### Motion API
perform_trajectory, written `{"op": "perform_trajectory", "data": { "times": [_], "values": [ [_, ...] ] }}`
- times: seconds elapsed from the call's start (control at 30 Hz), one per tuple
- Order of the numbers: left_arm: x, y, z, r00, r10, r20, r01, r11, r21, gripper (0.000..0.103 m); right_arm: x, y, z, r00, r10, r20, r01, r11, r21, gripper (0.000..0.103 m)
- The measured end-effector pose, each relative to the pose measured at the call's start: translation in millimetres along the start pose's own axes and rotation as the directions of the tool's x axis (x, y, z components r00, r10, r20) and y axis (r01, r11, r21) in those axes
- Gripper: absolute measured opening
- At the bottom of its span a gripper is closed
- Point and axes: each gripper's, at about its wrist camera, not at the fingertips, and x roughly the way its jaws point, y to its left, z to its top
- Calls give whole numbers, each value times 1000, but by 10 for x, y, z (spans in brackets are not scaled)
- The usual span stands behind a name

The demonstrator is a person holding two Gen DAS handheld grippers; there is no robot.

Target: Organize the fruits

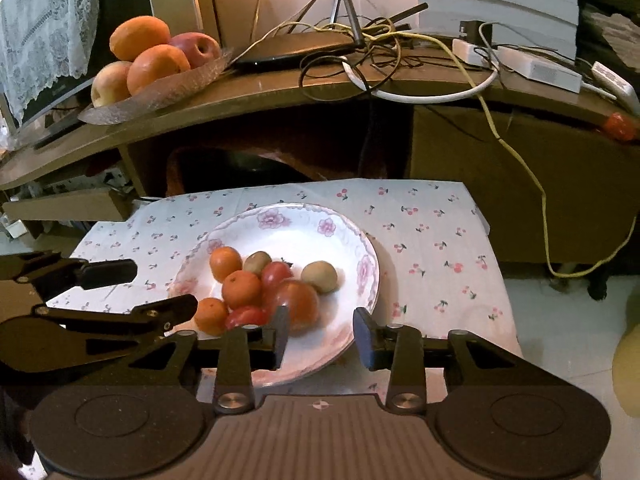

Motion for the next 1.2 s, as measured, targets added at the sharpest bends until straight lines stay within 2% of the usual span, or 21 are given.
{"op": "perform_trajectory", "data": {
  "times": [0.27, 0.47, 0.67, 0.87, 1.2],
  "values": [
    [-231, 16, -179, 999, 36, -8, -36, 999, -39, 93, -280, 69, -175, 1000, 10, 13, -10, 1000, 3, 39],
    [-386, -45, -286, 997, 77, 2, -77, 997, -18, 103, -409, 115, -290, 1000, 10, 10, -10, 1000, 11, 40],
    [-451, -114, -383, 993, 118, -21, -118, 993, 15, 103, -485, 167, -384, 1000, 8, 5, -8, 1000, 11, 40],
    [-570, -99, -444, 996, 87, -21, -87, 996, -21, 103, -568, 202, -460, 1000, 5, 7, -5, 1000, 13, 40],
    [-777, -116, -576, 996, 87, -25, -88, 995, -49, 103, -803, 286, -645, 1000, 17, 16, -17, 1000, 20, 40]
  ]
}}
